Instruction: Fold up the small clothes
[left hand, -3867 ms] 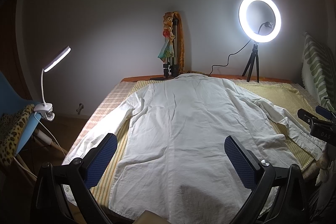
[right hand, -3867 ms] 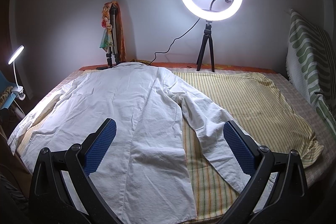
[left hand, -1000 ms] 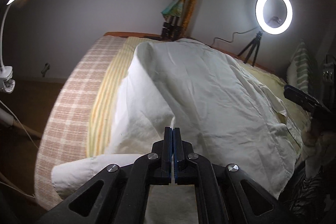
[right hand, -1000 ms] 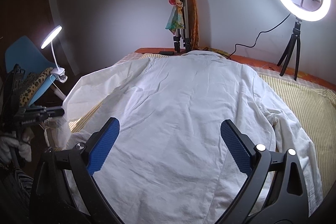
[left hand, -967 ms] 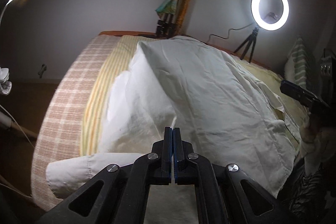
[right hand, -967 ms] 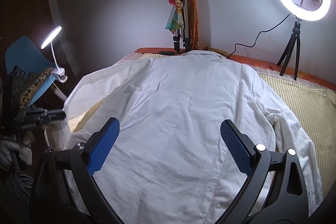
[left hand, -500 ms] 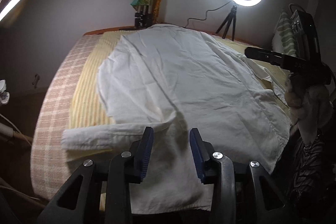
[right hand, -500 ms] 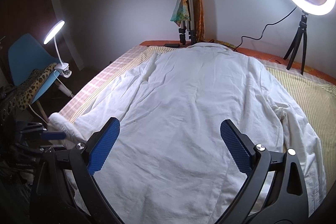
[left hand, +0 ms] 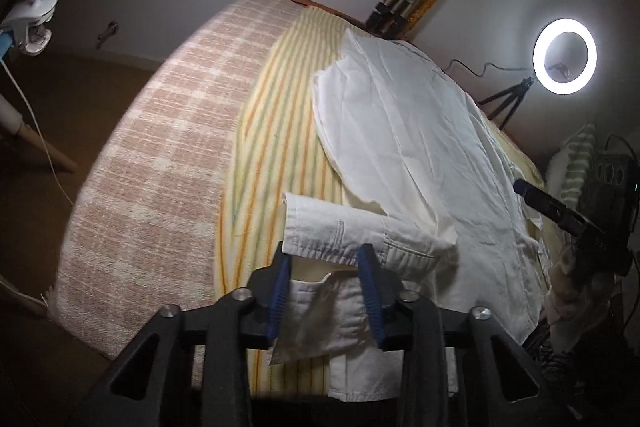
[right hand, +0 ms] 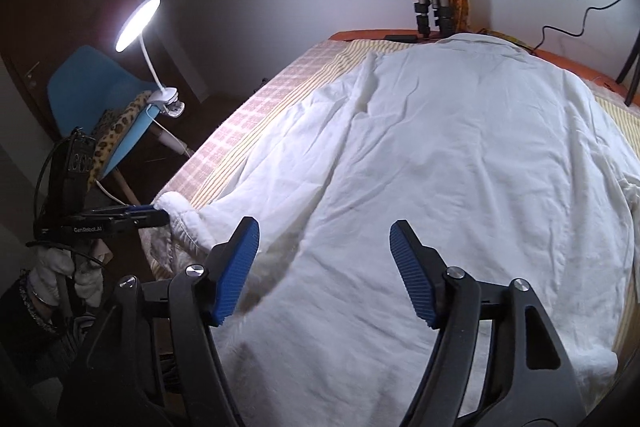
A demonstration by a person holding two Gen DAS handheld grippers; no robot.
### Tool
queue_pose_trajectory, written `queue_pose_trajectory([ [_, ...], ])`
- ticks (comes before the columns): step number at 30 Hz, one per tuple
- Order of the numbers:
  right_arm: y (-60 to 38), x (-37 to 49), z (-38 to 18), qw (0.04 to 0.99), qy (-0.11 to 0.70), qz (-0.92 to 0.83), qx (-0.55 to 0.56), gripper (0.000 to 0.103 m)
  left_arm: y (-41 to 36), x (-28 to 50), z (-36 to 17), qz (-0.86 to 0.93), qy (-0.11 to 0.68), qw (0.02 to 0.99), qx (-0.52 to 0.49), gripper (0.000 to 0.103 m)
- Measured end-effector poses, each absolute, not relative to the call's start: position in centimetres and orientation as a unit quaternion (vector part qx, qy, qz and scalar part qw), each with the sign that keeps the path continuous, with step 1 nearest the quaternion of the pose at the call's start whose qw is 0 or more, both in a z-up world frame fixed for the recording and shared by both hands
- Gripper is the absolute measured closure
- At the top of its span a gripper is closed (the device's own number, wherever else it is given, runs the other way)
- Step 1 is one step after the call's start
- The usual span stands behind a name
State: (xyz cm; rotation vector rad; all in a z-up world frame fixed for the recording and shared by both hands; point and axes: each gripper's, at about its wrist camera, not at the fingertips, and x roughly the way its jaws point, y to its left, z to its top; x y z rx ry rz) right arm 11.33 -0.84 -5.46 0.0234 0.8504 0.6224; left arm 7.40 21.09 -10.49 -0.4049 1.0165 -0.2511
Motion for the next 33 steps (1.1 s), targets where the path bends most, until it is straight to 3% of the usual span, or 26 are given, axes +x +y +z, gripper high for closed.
queue_pose_trajectory([
  [8,-0.8,11.9,-6.3,0.858,0.42,0.296,0.015,0.031,13.5,1.5,-6.0,-0.231,0.451,0.856,-0.103,0.074],
  [15,-0.3,11.1,-5.9,0.853,0.418,0.312,0.004,0.031,10.5,-2.3,-4.6,-0.238,0.45,0.859,-0.047,0.068],
  [23,2.9,11.9,-2.8,0.841,0.411,0.349,-0.031,0.031,14.0,0.1,-8.3,-0.116,0.46,0.876,-0.09,0.066],
  [33,11.6,19.9,-3.9,0.803,0.489,0.34,-0.026,0.029,15.5,3.0,-12.9,-0.059,0.473,0.869,-0.134,0.068],
])
